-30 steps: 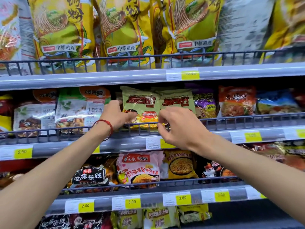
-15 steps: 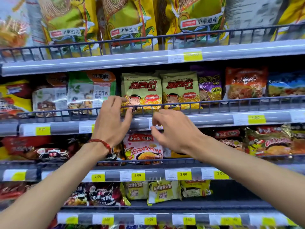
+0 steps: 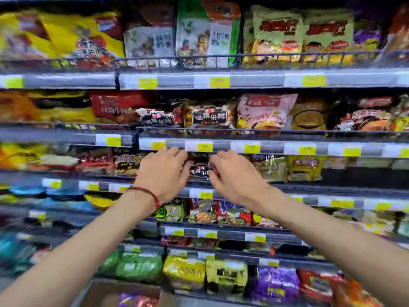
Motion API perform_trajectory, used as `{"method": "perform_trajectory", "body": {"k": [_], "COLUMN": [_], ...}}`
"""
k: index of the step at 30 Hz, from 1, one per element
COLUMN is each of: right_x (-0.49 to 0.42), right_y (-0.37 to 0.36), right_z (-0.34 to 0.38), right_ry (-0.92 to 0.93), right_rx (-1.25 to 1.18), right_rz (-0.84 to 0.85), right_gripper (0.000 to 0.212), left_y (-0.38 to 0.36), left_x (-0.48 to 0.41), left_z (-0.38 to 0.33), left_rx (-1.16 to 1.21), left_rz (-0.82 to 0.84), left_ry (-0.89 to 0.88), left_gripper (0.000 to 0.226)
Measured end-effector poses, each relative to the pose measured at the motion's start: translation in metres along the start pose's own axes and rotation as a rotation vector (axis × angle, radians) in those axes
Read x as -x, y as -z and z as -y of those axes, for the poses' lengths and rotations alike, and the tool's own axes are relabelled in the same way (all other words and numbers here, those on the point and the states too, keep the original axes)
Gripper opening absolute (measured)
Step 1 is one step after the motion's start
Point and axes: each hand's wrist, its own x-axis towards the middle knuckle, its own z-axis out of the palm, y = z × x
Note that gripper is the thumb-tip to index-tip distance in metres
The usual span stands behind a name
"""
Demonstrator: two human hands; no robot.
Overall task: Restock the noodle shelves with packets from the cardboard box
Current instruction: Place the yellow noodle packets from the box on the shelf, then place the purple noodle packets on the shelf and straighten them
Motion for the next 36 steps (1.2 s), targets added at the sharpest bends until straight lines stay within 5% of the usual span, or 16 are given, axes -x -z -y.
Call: {"method": "perform_trajectory", "body": {"k": [10, 36], "right_x": [0.032, -0.045], "right_y": [-0.126, -0.442], "right_z": [0.131, 0.299], "right_ry": [-0.1, -0.326], "right_rx": [-0.137, -0.173], "right_rz": [0.169, 0.614], "right_gripper": [0.022, 0.018], "left_y": [-0.057, -0.327], "left_x": [0.154, 0.285], "left_z": [0.09, 0.33], "left_rx": [0.11, 0.34], "left_rz": [0.26, 0.791], "left_ry": [0.065, 0.12], "left_gripper": [0.024, 0.018]}}
